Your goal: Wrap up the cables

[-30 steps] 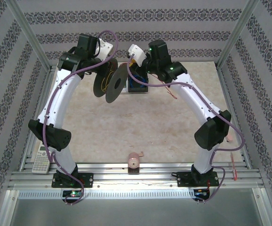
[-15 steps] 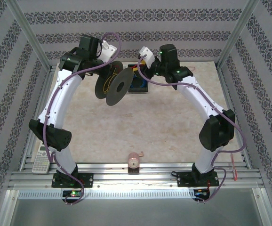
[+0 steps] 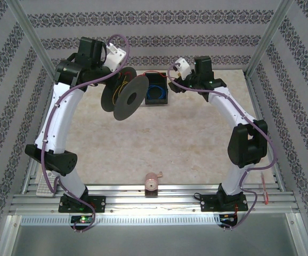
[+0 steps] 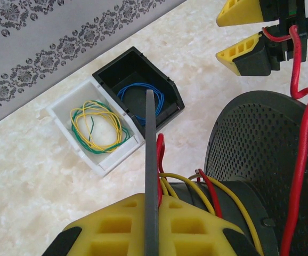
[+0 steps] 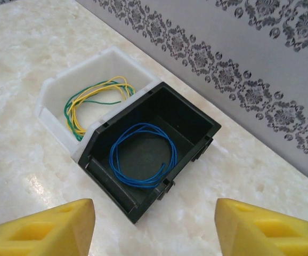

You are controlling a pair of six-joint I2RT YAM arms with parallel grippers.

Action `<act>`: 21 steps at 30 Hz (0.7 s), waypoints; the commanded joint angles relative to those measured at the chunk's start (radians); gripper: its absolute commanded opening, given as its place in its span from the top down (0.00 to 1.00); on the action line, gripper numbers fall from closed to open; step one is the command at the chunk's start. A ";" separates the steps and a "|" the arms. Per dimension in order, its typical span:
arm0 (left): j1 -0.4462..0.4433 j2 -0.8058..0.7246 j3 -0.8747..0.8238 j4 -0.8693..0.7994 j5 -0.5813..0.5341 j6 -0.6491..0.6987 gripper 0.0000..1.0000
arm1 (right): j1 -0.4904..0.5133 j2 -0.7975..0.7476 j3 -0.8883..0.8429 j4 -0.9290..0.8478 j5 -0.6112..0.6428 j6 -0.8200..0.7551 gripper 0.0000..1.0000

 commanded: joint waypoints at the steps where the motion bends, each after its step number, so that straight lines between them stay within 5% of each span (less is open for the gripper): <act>1: 0.007 -0.026 0.036 0.016 0.023 0.017 1.00 | -0.017 -0.008 -0.041 0.020 -0.022 0.014 0.43; 11: 0.048 -0.030 0.039 0.030 0.065 -0.015 1.00 | -0.047 -0.045 -0.140 0.031 -0.044 0.025 1.00; 21: 0.064 -0.035 0.046 0.039 0.301 -0.002 1.00 | -0.002 0.055 -0.064 -0.111 0.051 0.107 1.00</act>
